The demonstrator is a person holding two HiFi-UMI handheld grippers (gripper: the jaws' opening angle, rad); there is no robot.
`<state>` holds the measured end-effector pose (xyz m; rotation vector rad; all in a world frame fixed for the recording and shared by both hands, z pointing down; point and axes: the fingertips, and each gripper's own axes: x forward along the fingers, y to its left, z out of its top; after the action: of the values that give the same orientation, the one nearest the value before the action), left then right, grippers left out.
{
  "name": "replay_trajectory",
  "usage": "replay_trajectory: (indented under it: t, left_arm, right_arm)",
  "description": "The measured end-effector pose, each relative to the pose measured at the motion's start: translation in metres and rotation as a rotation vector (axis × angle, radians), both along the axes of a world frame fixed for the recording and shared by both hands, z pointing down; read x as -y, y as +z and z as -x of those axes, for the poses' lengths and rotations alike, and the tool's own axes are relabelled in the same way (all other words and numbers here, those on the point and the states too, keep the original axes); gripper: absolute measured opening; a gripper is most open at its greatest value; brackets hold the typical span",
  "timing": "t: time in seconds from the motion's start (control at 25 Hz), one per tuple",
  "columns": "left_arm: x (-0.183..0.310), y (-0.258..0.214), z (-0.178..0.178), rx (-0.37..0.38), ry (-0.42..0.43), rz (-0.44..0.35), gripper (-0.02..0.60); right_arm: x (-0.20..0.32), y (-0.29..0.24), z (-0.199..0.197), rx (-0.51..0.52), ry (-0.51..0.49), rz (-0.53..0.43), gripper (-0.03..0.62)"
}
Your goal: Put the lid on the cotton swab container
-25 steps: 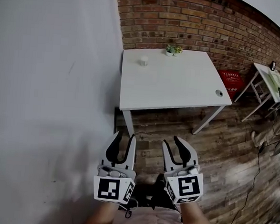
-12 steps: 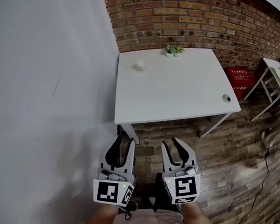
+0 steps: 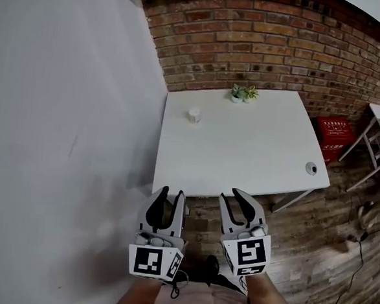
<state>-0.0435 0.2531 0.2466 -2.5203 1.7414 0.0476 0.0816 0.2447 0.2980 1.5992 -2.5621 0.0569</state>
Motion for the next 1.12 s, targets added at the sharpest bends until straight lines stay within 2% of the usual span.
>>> replay_trajectory:
  t: [0.24, 0.6, 0.96, 1.12]
  left_arm:
    - [0.028, -0.004, 0.004, 0.004, -0.034, 0.001, 0.124]
    - [0.080, 0.016, 0.012, -0.012, -0.048, 0.040, 0.124]
    - [0.174, 0.044, 0.031, -0.049, -0.018, 0.092, 0.124]
    - [0.217, 0.037, 0.044, -0.056, -0.006, 0.083, 0.126]
  right_arm:
    - [0.033, -0.004, 0.001, 0.013, -0.031, -0.019, 0.110]
    - [0.081, 0.016, 0.007, 0.003, -0.045, 0.034, 0.112]
    - [0.168, 0.038, 0.018, -0.016, -0.021, 0.070, 0.120]
    - [0.208, 0.027, 0.035, -0.012, -0.035, 0.067, 0.127]
